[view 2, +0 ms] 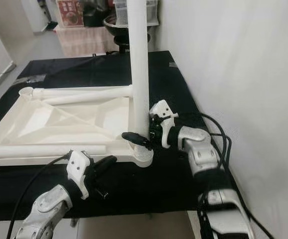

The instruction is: Building children table

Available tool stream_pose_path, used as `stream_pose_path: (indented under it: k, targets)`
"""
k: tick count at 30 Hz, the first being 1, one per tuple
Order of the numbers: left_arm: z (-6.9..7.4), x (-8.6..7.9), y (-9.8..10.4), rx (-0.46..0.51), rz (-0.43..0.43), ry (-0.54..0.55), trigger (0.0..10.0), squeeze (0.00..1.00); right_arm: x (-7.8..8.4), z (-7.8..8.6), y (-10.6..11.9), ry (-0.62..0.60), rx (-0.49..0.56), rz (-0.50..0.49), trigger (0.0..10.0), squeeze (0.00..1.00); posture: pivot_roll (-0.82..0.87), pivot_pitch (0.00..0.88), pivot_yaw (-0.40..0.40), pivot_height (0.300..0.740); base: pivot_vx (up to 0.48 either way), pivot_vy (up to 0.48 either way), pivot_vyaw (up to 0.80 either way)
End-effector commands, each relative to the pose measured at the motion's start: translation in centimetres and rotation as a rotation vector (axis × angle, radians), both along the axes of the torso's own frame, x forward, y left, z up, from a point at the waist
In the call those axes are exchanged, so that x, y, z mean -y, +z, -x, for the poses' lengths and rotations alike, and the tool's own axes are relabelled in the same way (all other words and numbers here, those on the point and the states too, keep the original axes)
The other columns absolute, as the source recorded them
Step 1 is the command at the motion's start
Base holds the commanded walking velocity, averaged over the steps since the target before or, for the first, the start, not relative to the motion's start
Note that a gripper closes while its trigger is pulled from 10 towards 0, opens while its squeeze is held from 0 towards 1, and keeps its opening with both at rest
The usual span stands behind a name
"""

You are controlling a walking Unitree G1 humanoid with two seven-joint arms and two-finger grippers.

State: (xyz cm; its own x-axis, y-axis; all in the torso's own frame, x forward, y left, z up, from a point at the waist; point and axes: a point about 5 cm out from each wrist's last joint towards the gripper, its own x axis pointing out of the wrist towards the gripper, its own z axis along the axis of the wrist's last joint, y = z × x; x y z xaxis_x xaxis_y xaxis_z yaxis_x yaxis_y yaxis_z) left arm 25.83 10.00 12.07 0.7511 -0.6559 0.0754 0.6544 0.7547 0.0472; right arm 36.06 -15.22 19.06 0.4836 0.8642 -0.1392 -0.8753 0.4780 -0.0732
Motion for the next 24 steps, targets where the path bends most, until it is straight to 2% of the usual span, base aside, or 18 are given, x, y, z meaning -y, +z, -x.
stream_pose_path:
  k: [1,7,12,15,17,19,20,22,23,24]
  targets:
    - [0.2,-0.1,-0.3,-0.001,-0.019,-0.003,10.0,0.00,0.2,-0.2,0.1,0.015,-0.010,-0.001,0.0,0.00,-0.08,0.034,0.023,0.740,0.000,0.000,0.00]
    - [0.0,-0.2,-0.4,-0.007,-0.023,-0.009,10.0,0.00,0.5,-0.1,0.3,0.089,-0.029,-0.006,0.0,0.00,-0.09,0.030,0.034,0.740,0.000,0.000,0.00]
    - [-0.1,-0.3,-0.7,-0.012,-0.030,-0.001,10.0,0.00,0.9,-0.1,0.0,0.103,-0.025,-0.005,0.0,0.00,-0.10,0.032,0.042,0.740,0.000,0.000,0.00]
    - [-0.2,-0.5,-0.9,-0.028,-0.034,-0.007,10.0,0.00,2.3,0.3,-1.4,-0.082,0.003,0.040,0.0,0.00,-0.11,0.048,0.033,0.740,0.000,0.000,0.00]
    - [0.1,-0.8,-0.8,-0.027,-0.031,-0.001,10.0,0.00,2.4,1.4,-3.1,-0.276,-0.005,0.025,0.0,0.00,-0.11,0.065,0.025,0.740,0.000,0.000,0.00]
    - [0.1,-0.8,-0.8,-0.027,-0.031,-0.001,10.0,0.00,2.4,1.4,-3.1,-0.276,-0.005,0.025,0.0,0.00,-0.11,0.065,0.025,0.740,0.000,0.000,0.00]
    - [0.3,-1.1,-0.8,-0.033,-0.024,0.012,10.0,0.00,1.1,2.6,-5.0,-0.572,-0.008,-0.108,0.0,0.00,-0.12,0.078,0.020,0.740,0.000,0.000,0.00]
    - [0.3,-1.1,-0.8,-0.033,-0.024,0.012,10.0,0.00,1.1,2.6,-5.0,-0.572,-0.008,-0.108,0.0,0.00,-0.12,0.078,0.020,0.740,0.000,0.000,0.00]
    - [0.5,-1.4,-0.8,-0.038,-0.017,0.026,10.0,0.00,-0.9,5.1,-7.5,-0.671,0.016,0.074,0.0,0.00,-0.12,0.102,0.044,0.740,0.000,0.000,0.00]
    - [0.5,-1.4,-0.8,-0.038,-0.017,0.026,10.0,0.00,-0.9,5.1,-7.5,-0.671,0.016,0.074,0.0,0.00,-0.12,0.102,0.044,0.740,0.000,0.000,0.00]
